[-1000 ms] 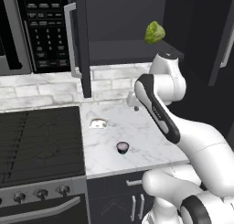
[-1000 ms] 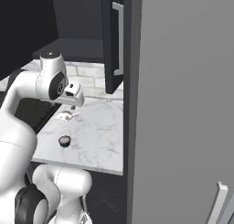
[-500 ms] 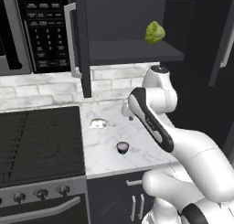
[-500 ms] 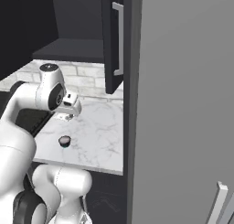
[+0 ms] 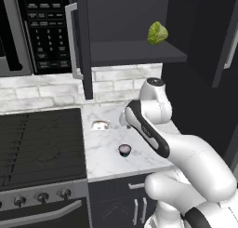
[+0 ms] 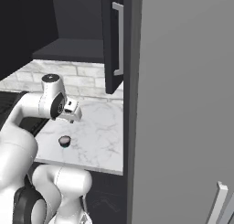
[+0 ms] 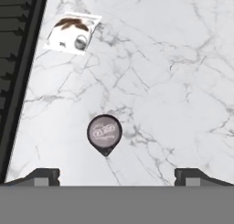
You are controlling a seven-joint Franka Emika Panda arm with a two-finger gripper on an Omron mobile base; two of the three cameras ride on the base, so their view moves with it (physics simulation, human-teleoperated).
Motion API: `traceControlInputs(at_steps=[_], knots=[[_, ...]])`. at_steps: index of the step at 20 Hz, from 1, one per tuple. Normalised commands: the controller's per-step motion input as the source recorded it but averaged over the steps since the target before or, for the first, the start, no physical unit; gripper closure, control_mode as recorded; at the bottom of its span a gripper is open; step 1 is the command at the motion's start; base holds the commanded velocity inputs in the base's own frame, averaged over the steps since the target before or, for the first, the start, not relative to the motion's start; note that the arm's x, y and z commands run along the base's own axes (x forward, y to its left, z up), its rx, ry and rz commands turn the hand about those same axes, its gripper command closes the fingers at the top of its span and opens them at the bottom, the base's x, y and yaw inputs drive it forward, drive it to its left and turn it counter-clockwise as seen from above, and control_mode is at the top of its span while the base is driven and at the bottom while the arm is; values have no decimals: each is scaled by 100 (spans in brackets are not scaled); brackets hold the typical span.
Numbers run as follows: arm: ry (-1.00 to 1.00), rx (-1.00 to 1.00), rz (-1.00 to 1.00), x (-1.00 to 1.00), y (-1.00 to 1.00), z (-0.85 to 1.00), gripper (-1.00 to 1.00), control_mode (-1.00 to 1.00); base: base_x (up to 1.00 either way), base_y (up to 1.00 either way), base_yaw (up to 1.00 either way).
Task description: Pick the yogurt and cereal from the counter and place them in the cabinets closest to them.
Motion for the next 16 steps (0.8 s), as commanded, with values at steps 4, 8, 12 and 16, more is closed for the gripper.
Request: traceControlInputs(at_steps=[4,8,12,16], knots=[[0,-1,0,32,11,-30,-100,-100,0,0,0],[0,-2,0,24,13,-31,-100,-100,0,0,0],[0,0,0,16,13,-32,-100,-100,0,0,0],[0,0,0,7,12,-36,-100,-100,0,0,0]])
